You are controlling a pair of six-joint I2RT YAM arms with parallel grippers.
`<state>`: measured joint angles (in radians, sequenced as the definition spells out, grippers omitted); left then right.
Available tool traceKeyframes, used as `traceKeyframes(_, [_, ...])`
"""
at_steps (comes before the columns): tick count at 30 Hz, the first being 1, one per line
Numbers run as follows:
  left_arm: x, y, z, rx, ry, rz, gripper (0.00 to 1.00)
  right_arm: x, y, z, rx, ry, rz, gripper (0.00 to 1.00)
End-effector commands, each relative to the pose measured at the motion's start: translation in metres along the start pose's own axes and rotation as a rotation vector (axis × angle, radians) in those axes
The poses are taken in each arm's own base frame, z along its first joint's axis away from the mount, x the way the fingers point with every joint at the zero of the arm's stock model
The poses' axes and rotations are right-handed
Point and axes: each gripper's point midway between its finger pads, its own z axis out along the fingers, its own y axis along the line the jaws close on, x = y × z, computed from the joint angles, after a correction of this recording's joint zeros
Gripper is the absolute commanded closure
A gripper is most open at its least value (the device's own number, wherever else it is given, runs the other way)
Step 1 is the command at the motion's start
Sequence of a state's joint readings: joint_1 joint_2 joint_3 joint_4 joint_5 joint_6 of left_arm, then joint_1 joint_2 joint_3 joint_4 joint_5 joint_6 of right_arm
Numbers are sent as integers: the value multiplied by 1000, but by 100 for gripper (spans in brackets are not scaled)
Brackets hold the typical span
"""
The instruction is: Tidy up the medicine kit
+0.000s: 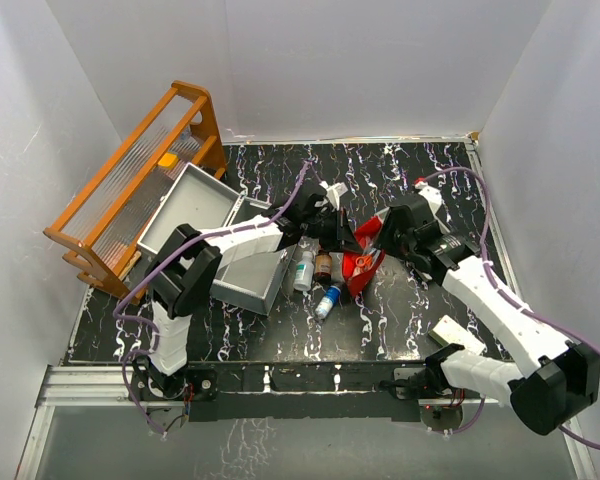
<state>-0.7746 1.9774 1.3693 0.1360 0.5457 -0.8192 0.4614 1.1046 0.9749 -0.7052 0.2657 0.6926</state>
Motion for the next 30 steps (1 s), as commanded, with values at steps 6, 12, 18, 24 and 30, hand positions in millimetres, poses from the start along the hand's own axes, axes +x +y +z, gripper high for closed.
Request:
traceKeyframes(6, [4, -7, 0, 30, 72, 57, 100, 38, -22, 20, 117, 99, 153, 67])
traceKeyframes(12, [3, -8, -1, 28, 68, 61, 100, 47, -12, 25, 62, 131, 181, 86])
traceKeyframes(18, [1, -14, 0, 54, 76, 69, 100, 42, 6, 28, -2, 138, 223, 100])
traceKeyframes(24, [1, -28, 0, 112, 91, 52, 100, 39, 24, 38, -32, 166, 281, 100])
traceKeyframes(30, [7, -26, -2, 113, 111, 25, 100, 36, 27, 47, -8, 159, 340, 100])
